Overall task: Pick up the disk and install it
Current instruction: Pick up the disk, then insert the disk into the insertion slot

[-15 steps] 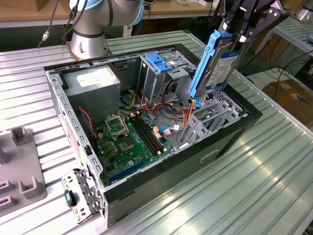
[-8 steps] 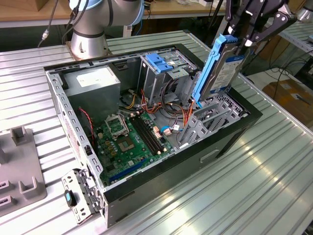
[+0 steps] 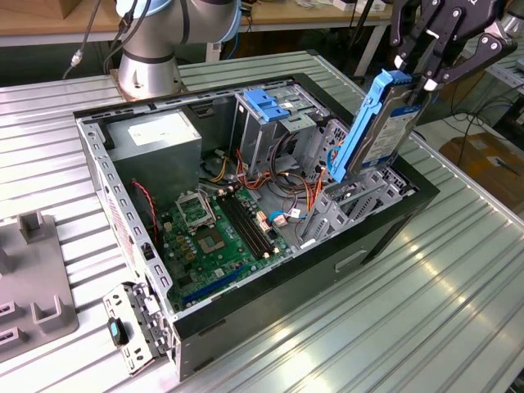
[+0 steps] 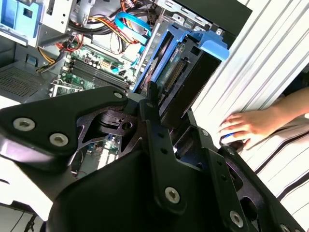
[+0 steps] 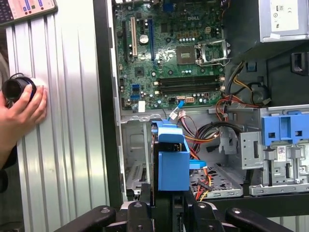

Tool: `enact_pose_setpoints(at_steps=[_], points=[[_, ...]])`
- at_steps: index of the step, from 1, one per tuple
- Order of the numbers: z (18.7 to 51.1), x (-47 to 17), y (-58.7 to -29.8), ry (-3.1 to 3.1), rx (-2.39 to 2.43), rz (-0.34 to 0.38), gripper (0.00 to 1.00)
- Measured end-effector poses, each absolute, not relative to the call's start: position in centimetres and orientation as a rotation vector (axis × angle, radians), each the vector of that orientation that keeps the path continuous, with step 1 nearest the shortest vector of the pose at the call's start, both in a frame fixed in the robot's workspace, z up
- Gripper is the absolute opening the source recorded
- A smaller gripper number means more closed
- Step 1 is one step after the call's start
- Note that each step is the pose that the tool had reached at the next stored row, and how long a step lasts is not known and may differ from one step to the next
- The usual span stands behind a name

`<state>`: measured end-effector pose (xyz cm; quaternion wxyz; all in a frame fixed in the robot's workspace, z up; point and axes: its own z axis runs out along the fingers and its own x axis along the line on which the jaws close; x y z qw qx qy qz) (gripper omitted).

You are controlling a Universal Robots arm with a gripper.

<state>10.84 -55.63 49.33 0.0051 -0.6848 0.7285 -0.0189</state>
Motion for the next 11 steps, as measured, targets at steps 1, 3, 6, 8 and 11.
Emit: enact_pose_setpoints(at_steps=[1,3,6,8,11], points=[[49.31,10.84,-55.64,2.281,-2.144,-0.059,0.35],[49.30,10.84,-55.65,2.281,-2.145,-0.059,0.35],[49.29,10.84,-55.65,2.281,-2.144,-0.059,0.35],[49.27,10.84,-55.65,2.281,-2.144,-0.059,0.35],[49.22,10.84,-55.65,2.281,-2.144,-0.059,0.35]])
